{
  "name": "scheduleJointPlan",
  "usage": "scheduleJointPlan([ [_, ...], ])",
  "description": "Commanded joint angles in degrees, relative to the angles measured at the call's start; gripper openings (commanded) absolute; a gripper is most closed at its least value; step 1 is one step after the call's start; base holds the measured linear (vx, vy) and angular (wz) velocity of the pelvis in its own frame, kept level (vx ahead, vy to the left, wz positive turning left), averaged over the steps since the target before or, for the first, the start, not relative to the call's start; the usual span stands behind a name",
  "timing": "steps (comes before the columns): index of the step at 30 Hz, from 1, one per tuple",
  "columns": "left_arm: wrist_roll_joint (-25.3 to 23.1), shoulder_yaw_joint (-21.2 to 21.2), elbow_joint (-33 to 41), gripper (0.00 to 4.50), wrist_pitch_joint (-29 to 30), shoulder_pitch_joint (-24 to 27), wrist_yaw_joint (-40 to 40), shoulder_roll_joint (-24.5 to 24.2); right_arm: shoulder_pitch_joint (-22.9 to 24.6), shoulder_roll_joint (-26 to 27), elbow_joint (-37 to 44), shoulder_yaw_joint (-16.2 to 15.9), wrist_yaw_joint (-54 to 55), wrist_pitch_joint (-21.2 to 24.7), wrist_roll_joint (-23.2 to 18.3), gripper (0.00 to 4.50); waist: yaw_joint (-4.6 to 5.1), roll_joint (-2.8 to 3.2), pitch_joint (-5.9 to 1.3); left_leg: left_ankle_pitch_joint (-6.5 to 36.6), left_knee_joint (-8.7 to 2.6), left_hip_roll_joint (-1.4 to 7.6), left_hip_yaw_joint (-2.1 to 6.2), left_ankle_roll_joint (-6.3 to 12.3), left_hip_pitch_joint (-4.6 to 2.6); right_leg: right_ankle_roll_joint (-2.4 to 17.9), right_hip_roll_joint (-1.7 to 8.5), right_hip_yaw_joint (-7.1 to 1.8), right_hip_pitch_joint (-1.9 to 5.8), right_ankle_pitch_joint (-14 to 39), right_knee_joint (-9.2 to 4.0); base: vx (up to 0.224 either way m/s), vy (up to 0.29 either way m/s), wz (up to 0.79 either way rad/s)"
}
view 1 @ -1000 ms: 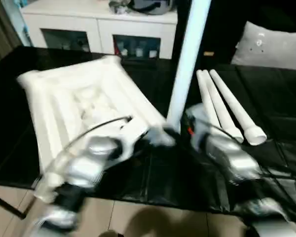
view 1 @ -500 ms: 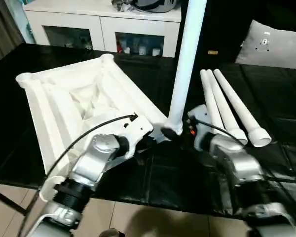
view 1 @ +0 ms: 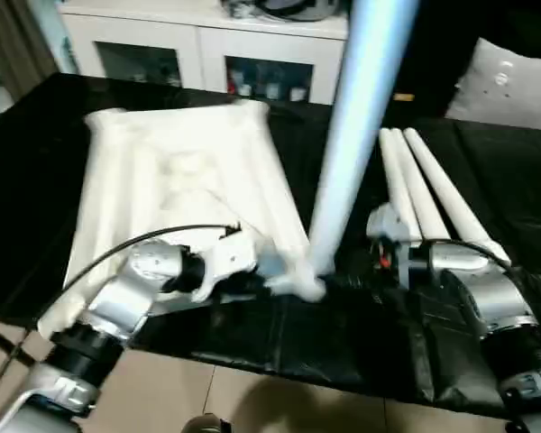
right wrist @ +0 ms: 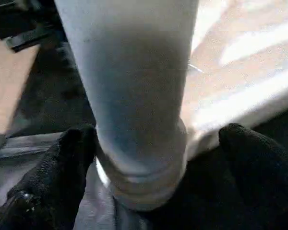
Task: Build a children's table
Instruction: Rotate leg to tighten
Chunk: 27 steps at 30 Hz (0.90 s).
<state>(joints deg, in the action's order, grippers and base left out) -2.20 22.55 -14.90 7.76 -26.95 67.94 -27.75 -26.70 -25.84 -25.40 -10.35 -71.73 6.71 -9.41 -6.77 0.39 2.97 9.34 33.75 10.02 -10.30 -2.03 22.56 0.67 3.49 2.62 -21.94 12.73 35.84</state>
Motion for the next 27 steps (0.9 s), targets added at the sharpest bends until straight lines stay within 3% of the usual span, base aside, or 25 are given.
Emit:
scheduleJointPlan([
  [1, -1.05, 2.59, -0.36, 0.00, -2.20, -0.92, 2.36, -0.21, -0.73, -0.66, 0.54, -0.85, -1.22, -0.70, 0.34, 4.45, 0.20, -0.35, -3.45, 12.84, -3.96, 3.72, 1.16, 2.07, -1.78, 13.51, 5.02, -2.53, 1.88, 6.70, -4.27, 0.000, 0.000, 0.00],
  [2, -1.15, 2.61, -0.77, 0.00, -2.73, -1.19, 2.55, -0.34, -0.85, -0.34, 0.22, -1.25, -1.47, -0.72, 0.59, 4.18, 0.25, -0.19, -3.47, 12.83, -4.00, 3.72, 1.16, 1.89, -1.75, 13.42, 5.01, -2.52, 1.83, 6.92, -4.25, 0.000, 0.000, 0.00],
  [4, -1.35, 2.64, -1.58, 0.00, -3.64, -1.73, 2.82, -0.48, -1.13, 0.45, -0.30, -1.82, -1.74, -0.52, 0.78, 4.10, 0.30, -0.52, -3.44, 12.74, -3.94, 3.64, 1.12, 1.89, -1.68, 13.28, 5.00, -2.55, 1.85, 6.85, -4.29, 0.000, 0.000, 0.00],
  [19, -0.70, 2.64, -3.00, 0.00, -5.43, -1.83, 3.61, -0.32, -1.43, 1.63, -1.27, -1.86, -4.03, 1.61, -1.53, 2.89, 0.23, -0.44, -3.52, 11.47, -3.79, 3.62, 1.09, 2.34, -1.61, 13.59, 5.02, -2.51, 1.90, 6.00, -4.10, 0.000, 0.000, 0.00],
  [25, 0.92, 0.19, -1.01, 0.00, 0.02, -0.79, -0.77, 2.03, 0.60, 4.43, 2.74, -1.20, 0.60, 7.90, -3.14, 2.75, 0.42, -0.21, -3.30, 11.75, -4.02, 3.73, 1.07, 2.18, -1.64, 13.72, 4.93, -2.52, 1.78, 6.05, -4.10, 0.000, 0.000, 0.00],
  [27, 0.84, -1.88, 0.01, 0.00, 5.83, -0.57, -7.98, 5.80, 0.58, 8.18, 2.31, -0.97, 9.53, 10.63, -0.71, 2.72, 1.00, -0.01, -2.76, 15.70, -4.43, 3.51, 1.33, 0.03, -1.86, 13.06, 5.10, -2.64, 1.46, 12.56, -4.72, 0.000, 0.000, 0.00],
])
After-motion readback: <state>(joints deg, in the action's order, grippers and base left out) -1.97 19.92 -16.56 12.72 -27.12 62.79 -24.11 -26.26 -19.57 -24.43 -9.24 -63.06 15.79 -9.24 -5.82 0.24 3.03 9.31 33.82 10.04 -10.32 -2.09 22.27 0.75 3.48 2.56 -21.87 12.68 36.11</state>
